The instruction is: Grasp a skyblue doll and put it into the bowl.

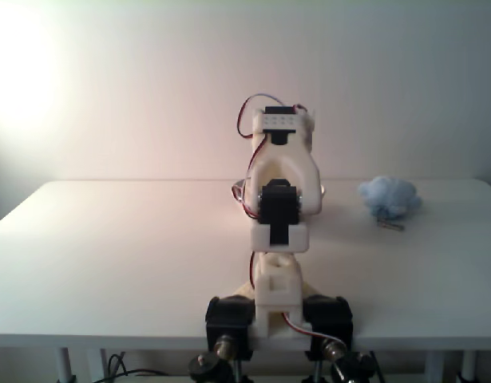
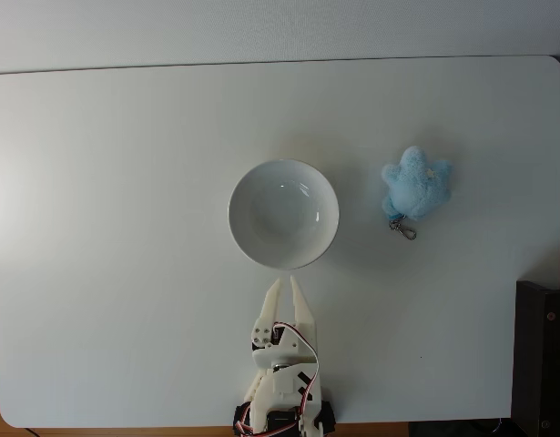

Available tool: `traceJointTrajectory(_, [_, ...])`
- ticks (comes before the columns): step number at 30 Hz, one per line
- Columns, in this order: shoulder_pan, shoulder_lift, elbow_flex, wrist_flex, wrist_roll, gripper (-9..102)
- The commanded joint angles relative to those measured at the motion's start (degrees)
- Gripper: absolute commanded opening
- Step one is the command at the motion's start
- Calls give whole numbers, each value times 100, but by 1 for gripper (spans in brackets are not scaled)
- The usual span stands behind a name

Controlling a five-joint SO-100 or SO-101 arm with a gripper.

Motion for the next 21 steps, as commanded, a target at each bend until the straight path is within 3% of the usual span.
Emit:
traceJointTrajectory(1, [-79, 1670, -202, -360, 97, 13])
traceJointTrajectory(11, [-264, 1661, -580, -369, 114, 51])
traceJointTrajectory(16, [-246, 1652, -1116, -457, 114, 54])
traceJointTrajectory(21, [-255, 1582, -1758, -1178, 79, 54])
